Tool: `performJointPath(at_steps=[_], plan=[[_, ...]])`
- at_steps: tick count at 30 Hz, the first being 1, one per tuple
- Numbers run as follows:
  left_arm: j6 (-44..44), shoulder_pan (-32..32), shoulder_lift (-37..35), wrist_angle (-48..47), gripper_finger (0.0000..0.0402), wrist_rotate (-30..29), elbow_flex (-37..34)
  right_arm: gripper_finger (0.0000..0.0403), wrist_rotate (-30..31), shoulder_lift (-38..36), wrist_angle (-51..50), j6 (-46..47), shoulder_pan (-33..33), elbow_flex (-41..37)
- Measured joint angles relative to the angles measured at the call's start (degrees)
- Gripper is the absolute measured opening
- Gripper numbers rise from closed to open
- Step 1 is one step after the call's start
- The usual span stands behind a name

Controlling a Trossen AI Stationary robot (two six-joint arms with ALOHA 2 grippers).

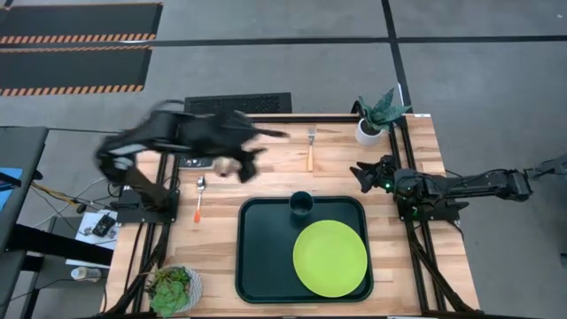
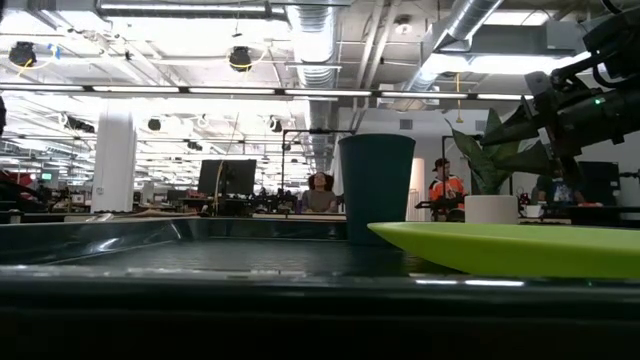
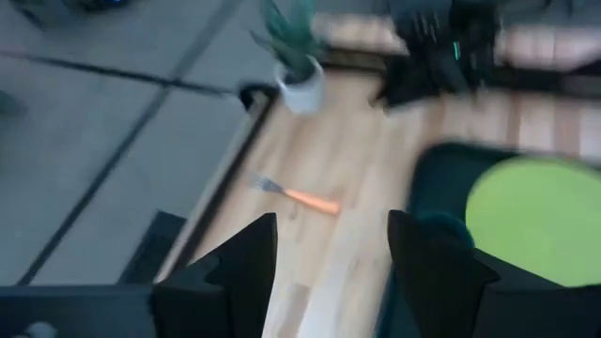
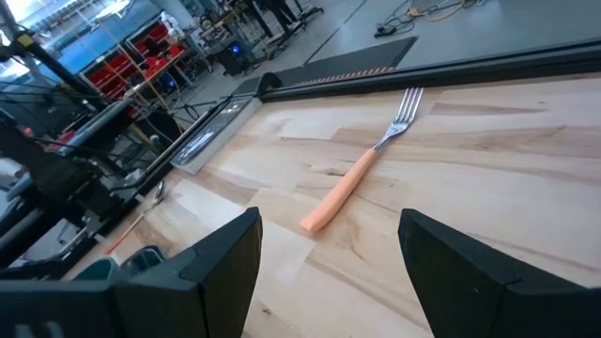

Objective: Pick and place plate/cup/fork/spoon on tray
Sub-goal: Put the dark blue cup on the black serving tray to the top right of the light green plate

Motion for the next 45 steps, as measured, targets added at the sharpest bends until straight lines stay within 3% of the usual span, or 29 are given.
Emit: performJointPath(at_steps=[6, 9, 13, 18, 23, 31, 39, 45], plan=[[-9.6, -8.14, -14.47, 0.65, 0.0193, -11.5, -11.97, 0.0276, -6.57, -0.02, 1.11, -2.11, 0.0, 0.22], [-16.46, -13.01, -21.53, 0.86, 0.0193, -16.99, -22.1, 0.0276, -10.34, 1.39, 1.19, -3.34, 0.02, 1.92], [-24.83, -17.98, -30.23, 4.99, 0.0193, -23.86, -37.24, 0.0276, -10.5, 3.97, 1.42, -5.33, 0.04, 5.73], [-28.18, -20.59, -38.8, 16.73, 0.0193, -26.32, -54.47, 0.0276, -10.46, 9.72, 0.75, -9.49, 0.04, 13.63], [-28.98, -20.83, -43.83, 27.4, 0.0193, -25.79, -65.77, 0.0276, -10.43, 17.79, -8.42, -10.27, -0.13, 23.85], [-30.63, -20.81, -46.21, 30.04, 0.0192, -24.46, -69.88, 0.0276, -10.47, 32.78, -15.23, -11.49, 0.38, 37.34], [-28.63, -20.83, -46.19, 29.74, 0.0192, -24.94, -69.88, 0.0276, -10.46, 43.86, -15.52, -8.72, 0.31, 43.13], [-27.84, -20.96, -46.9, 29.83, 0.0192, -29.43, -72.03, 0.0276, -13.03, 51.57, -15.78, -8.94, 0.37, 47.29]])
